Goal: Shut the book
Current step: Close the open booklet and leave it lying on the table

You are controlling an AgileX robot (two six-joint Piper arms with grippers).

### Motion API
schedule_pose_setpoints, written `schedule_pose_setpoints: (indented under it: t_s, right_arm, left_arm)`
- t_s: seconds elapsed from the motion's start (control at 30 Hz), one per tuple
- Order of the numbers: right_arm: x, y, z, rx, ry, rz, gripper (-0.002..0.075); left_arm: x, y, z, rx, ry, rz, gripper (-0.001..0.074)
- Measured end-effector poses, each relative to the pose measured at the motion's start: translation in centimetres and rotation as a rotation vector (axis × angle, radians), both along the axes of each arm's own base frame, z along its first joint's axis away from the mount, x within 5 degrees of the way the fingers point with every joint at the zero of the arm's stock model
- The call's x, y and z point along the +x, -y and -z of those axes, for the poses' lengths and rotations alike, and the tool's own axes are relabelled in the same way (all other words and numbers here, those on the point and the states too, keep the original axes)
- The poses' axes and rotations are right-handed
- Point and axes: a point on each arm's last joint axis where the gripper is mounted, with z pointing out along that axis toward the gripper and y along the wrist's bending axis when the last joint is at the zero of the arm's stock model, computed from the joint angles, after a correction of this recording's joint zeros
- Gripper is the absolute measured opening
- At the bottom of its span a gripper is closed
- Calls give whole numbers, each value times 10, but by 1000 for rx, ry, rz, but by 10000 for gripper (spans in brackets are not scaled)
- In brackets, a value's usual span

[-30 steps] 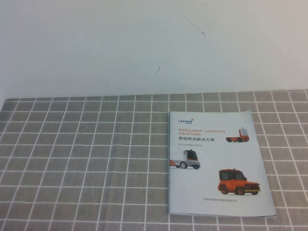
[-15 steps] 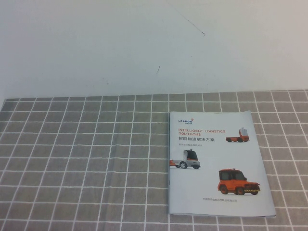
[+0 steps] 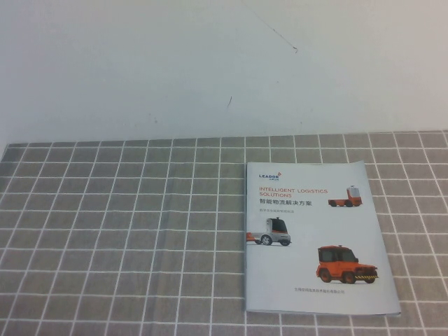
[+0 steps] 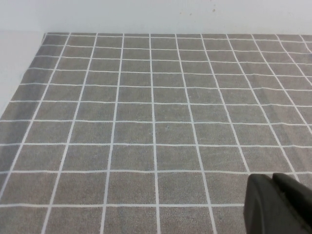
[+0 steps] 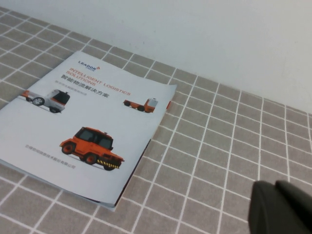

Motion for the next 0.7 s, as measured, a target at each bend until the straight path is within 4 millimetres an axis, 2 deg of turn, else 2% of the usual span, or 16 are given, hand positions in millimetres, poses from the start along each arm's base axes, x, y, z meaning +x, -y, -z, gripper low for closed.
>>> schedule_pose_setpoints:
  t_s: [0.17, 0.43, 0.7]
  right_arm:
    - [11, 4, 28, -54, -24, 44, -3]
    - [25, 6, 86, 98, -49, 137, -3]
    - [24, 6, 87, 214, -62, 180, -3]
  left_arm:
    - [0, 0, 0, 0, 0, 0, -4]
    - [0, 0, 0, 2, 0, 0, -4]
    - [0, 0, 0, 2, 0, 0, -4]
